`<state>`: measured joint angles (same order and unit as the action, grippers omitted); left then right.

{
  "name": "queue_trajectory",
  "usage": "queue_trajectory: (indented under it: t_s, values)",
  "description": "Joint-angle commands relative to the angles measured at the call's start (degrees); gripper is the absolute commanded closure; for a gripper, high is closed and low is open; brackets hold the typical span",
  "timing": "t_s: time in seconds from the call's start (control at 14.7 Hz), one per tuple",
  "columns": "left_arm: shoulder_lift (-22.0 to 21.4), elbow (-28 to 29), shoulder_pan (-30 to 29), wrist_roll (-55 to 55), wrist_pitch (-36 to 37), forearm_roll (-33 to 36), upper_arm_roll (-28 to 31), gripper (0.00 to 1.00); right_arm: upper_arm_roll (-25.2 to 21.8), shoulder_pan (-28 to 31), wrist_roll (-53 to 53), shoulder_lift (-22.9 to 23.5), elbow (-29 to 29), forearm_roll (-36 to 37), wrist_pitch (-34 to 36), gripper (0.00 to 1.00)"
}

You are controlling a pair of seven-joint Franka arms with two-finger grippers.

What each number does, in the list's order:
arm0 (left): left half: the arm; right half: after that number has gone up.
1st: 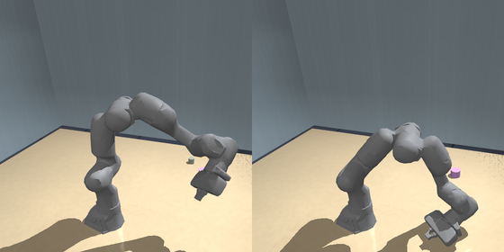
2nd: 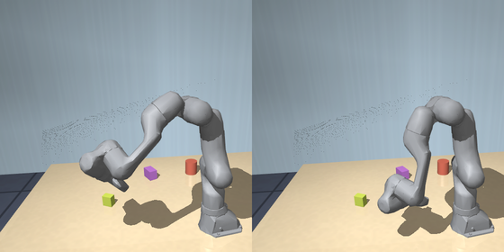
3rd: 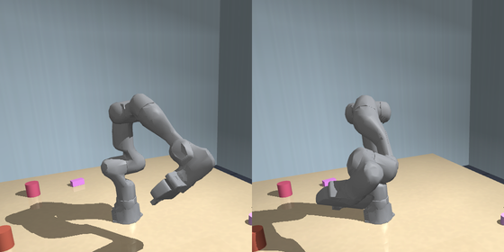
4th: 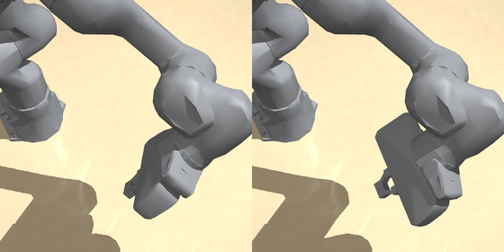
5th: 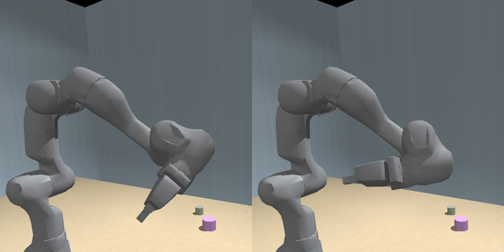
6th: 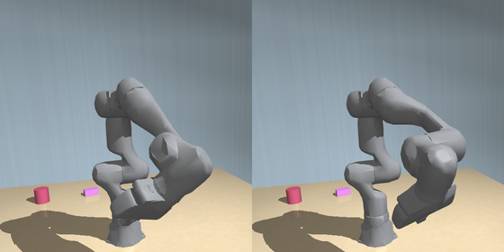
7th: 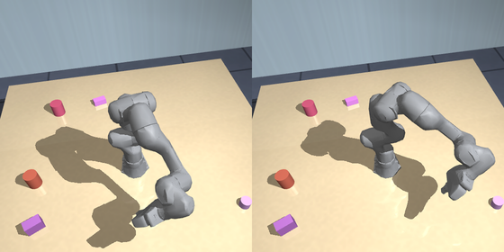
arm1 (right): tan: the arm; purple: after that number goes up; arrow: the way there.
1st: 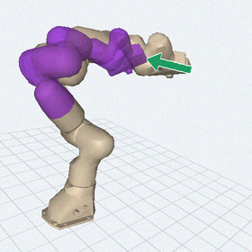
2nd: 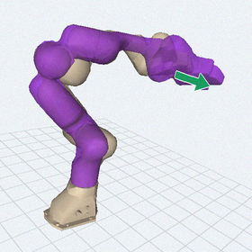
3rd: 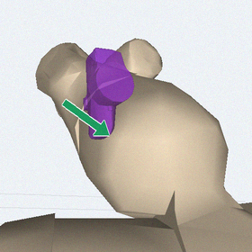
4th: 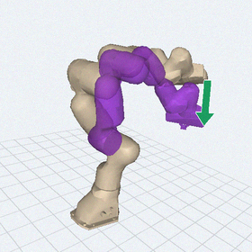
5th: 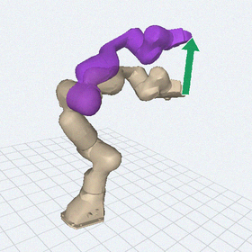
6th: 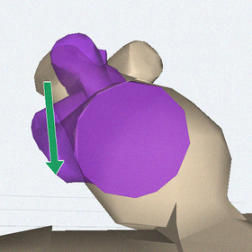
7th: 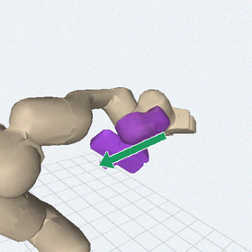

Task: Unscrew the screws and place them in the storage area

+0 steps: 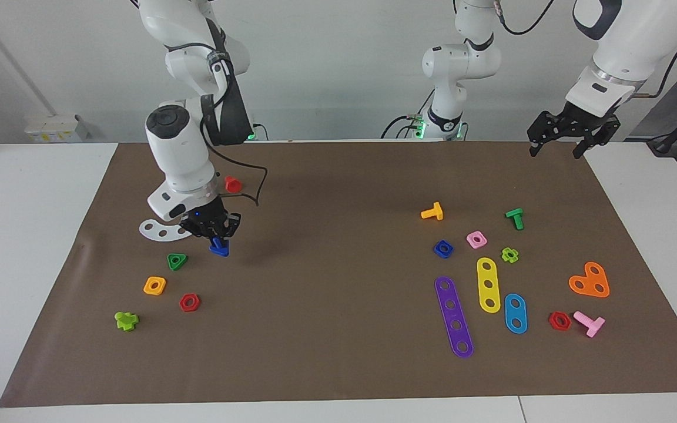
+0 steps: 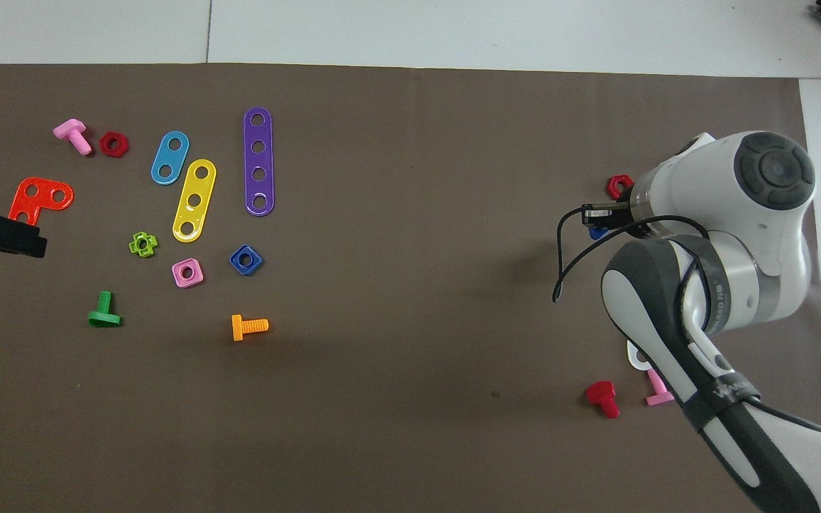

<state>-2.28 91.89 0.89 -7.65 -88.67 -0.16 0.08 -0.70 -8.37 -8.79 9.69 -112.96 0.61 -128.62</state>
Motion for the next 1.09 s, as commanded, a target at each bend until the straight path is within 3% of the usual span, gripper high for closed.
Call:
queue_trajectory:
  t_s: [0.0, 0.61, 0.68, 0.75, 0.81, 0.88, 1.02]
  values:
    - [-1.42, 1.54, -1.06, -0.26, -0.71, -0.98, -0.70, 0.00, 0.88, 3.52, 5.27, -1.17, -7.27, -1.31, -7.42, 1.00]
    - [-1.50, 1.63, -1.15, -0.35, -0.10, -0.98, -0.44, 0.00, 0.88, 5.90, 6.33, 3.05, -9.47, -1.40, -13.50, 1.00]
    - [-1.50, 1.63, -1.15, -0.35, -0.10, -0.98, -0.35, 0.00, 0.88, 5.91, 6.33, 3.14, -9.47, -1.40, -13.67, 0.86]
    - [-1.50, 1.63, -1.15, -0.35, -0.10, -0.98, -0.35, 0.00, 0.88, 5.82, 6.07, 3.40, -9.47, -1.40, -13.59, 0.53]
    - [-1.50, 1.63, -1.15, -0.35, -0.10, -0.98, -0.35, 0.00, 0.88, 5.47, 5.98, 3.40, -9.30, -1.40, -13.41, 0.09]
    - [-1.50, 1.63, -1.07, -0.35, -0.10, -0.98, -0.43, 0.00, 0.88, 5.38, 5.89, 3.40, -8.86, -1.31, -13.15, 0.00]
    - [-1.50, 1.63, -1.15, -0.35, -0.10, -0.98, -0.44, 0.00, 0.79, 5.12, 5.81, 1.40, -5.71, -1.31, -9.75, 0.00]
